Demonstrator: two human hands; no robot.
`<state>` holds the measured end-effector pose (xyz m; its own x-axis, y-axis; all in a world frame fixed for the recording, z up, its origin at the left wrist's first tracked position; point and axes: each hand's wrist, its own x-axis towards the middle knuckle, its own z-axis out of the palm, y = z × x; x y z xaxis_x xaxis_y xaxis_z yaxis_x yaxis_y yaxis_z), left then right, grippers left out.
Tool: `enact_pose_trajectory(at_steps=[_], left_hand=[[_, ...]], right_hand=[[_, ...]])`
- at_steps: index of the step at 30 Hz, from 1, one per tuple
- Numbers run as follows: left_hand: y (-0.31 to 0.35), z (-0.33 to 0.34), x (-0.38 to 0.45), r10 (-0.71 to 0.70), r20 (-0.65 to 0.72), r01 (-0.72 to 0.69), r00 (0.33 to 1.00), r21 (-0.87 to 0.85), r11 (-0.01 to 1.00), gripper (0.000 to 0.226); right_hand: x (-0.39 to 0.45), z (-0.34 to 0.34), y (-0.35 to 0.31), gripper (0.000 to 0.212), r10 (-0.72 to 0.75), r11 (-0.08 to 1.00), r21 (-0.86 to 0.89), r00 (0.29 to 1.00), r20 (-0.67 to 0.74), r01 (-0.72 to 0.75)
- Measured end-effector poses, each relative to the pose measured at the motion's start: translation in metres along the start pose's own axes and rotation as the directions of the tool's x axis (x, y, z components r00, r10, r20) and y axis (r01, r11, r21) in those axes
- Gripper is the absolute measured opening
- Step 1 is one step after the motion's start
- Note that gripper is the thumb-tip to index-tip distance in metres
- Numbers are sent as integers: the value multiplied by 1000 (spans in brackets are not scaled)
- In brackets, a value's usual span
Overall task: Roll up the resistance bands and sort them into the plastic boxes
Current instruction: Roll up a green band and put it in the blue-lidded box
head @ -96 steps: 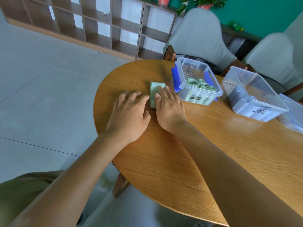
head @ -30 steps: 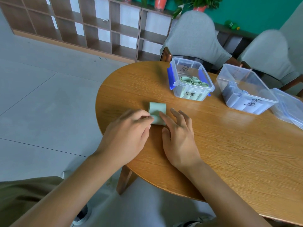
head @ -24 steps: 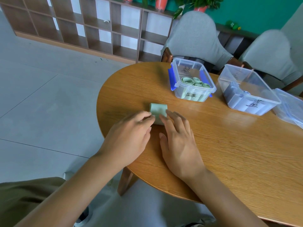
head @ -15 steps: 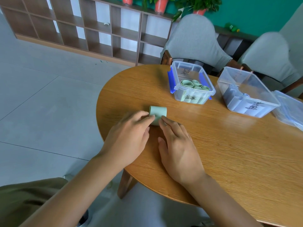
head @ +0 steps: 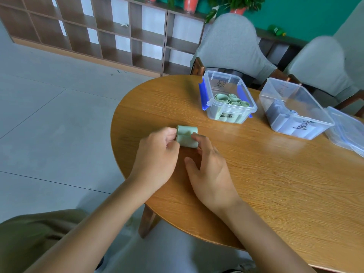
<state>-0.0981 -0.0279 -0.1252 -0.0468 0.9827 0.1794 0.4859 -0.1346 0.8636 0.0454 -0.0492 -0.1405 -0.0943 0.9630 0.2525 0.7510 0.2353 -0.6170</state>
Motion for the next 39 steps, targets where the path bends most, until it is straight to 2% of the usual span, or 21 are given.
enact_pose_trajectory(at_steps=[6, 14, 18, 22, 27, 32, 34, 39], left_hand=[[8, 3, -8, -59, 21, 60, 998, -80, 995, 41], [16, 7, -16, -148, 65, 158, 987, -172, 972, 37], [16, 4, -16, -138, 116, 150, 984, -101, 984, 50], [9, 4, -10, -99, 110, 108, 989, -80, 991, 34], [-5, 10, -3, 20, 106, -39, 994, 178, 983, 50], [-16, 10, 10, 79, 96, -115, 992, 470, 875, 58], [-20, 8, 18, 67, 124, -121, 990, 509, 852, 54], [-24, 8, 33, 38, 163, -124, 986, 560, 819, 60]], right_hand=[[8, 12, -11, 76, 213, 950, 239, 977, -17, -203], [13, 6, -14, 72, 283, 922, 278, 959, -7, -270], [11, 3, -9, 66, 217, 961, 175, 976, -2, -213], [10, 2, -9, 65, 78, 997, -20, 997, 22, -78], [22, 4, -6, 64, 47, 990, -137, 996, 82, -36], [37, 5, 0, 66, 20, 981, -195, 994, 107, 2], [45, 5, 2, 65, 20, 976, -215, 992, 124, 7], [67, 5, 6, 65, 26, 972, -235, 986, 165, 13]])
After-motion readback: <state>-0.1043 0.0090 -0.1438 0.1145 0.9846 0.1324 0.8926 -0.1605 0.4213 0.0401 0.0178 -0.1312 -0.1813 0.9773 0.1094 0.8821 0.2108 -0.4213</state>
